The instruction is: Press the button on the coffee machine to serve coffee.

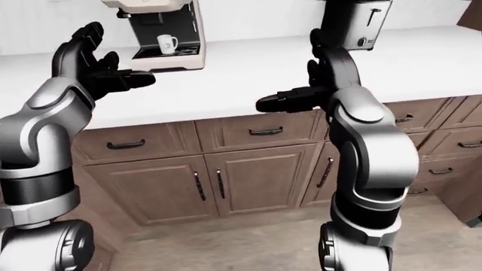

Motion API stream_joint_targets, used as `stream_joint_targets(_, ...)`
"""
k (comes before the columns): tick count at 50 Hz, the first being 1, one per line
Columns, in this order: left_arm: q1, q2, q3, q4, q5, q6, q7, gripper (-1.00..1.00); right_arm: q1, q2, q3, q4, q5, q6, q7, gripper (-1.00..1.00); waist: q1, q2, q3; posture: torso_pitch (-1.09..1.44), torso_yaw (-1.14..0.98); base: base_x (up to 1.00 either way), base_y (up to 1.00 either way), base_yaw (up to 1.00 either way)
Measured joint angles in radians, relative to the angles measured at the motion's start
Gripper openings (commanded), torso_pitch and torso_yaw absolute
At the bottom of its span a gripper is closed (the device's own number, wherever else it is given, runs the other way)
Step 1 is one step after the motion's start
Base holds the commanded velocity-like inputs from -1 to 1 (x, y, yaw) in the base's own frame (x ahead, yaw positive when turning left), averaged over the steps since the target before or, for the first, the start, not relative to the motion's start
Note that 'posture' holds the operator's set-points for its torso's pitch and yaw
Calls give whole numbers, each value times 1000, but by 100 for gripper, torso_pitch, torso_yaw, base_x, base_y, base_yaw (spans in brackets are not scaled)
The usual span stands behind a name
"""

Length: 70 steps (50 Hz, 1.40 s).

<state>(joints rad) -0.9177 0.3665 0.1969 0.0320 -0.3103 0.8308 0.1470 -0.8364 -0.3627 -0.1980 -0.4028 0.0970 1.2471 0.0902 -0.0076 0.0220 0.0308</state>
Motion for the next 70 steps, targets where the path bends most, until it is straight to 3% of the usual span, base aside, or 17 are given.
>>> stream_joint_targets(4, -5, -3, -5, 9, -1, -3, -3, 100, -3, -3, -5, 4, -3, 8, 0, 100, 2, 23, -11, 0, 0, 12, 69, 0)
stream_joint_targets(6, -8, 0, -4, 18, 0, -8, -5, 100, -10, -2, -3, 7, -4, 4, -1, 100, 2, 55, -14, 0, 0, 13, 69, 0)
stream_joint_targets(9, 12, 7, 12, 43, 8, -6, 0, 100, -3, 13, 22, 14, 6, 9, 6, 100, 25, 49, 14, 0, 0, 12, 69, 0)
stream_joint_targets(14, -1, 5, 8, 34, 16, -11, 3, 100, 6, 12, 13, 11, 10, 4, 9, 100, 18, 18, 4, 0, 0, 12, 47, 0)
stream_joint_targets(25, -4, 2, 6, 18, 16, -12, 1, 100, 22, 14, 7, -13, 7, -30, 8, 100, 6, 14, 16, 0, 0, 17, 0, 0)
stream_joint_targets(28, 18, -11, -3, 16, 16, -12, -1, 100, 47, 16, 3, -4, 5, -25, 7, 100, 1, 57, 41, 0, 0, 9, 0, 0)
stream_joint_targets(31, 16, -16, -18, 35, 9, 3, -8, 100, 49, 13, 1, 22, -1, 0, 3, 100, -5, 10, 19, 0, 0, 16, 0, 0)
stream_joint_targets(35, 5, -2, 3, 8, 13, 1, -4, 100, 12, 8, 3, -17, 2, -23, 7, 100, -4, 51, 18, 0, 0, 15, 0, 0)
stream_joint_targets(37, 6, 4, 16, 4, 20, -9, 1, 100, 25, 20, 10, -33, 7, -42, 9, 100, 14, 43, 38, 0, 0, 5, 0, 0)
stream_joint_targets(39, 15, 2, 19, 21, 27, -2, 7, 100, 38, 23, 24, -3, 14, -36, 15, 100, 25, 38, 27, 0, 0, 23, 0, 0)
stream_joint_targets(47, -7, 1, 11, -11, 22, -8, 0, 100, 13, 12, -4, -15, 7, -41, 5, 100, 27, -29, 16, 0, 0, 18, 0, 0)
stream_joint_targets(50, -1, -4, 10, -7, 24, -13, 1, 100, 18, 12, 2, -5, 8, -54, 2, 100, 35, -73, 19, 0, 0, 13, 0, 0)
stream_joint_targets(53, 30, -25, -16, 30, 20, 9, -4, 100, 58, 17, 4, 28, 8, -42, 2, 100, 12, -36, 33, 0, 0, 26, 0, 0)
stream_joint_targets(59, 4, -15, -8, -15, 16, 7, -9, 100, 44, 15, -11, -12, 3, -45, -7, 100, -3, 20, 5, 0, 0, 12, 0, 0)
stream_joint_targets(61, 12, -11, 5, -21, 22, -8, -5, 100, 54, 23, 4, -15, 8, -59, -5, 100, 4, 5, 12, 0, 0, 18, 0, 0)
stream_joint_targets(65, 34, -12, 9, 14, 32, 9, 2, 100, 63, 26, 27, 10, 20, -46, 9, 100, 19, 21, 9, 0, 0, 24, 0, 0)
stream_joint_targets(70, 20, -13, 4, -10, 29, -1, -2, 100, 54, 21, 6, -17, 13, -53, 6, 100, 24, -22, 6, 0, 0, 25, -1, 0)
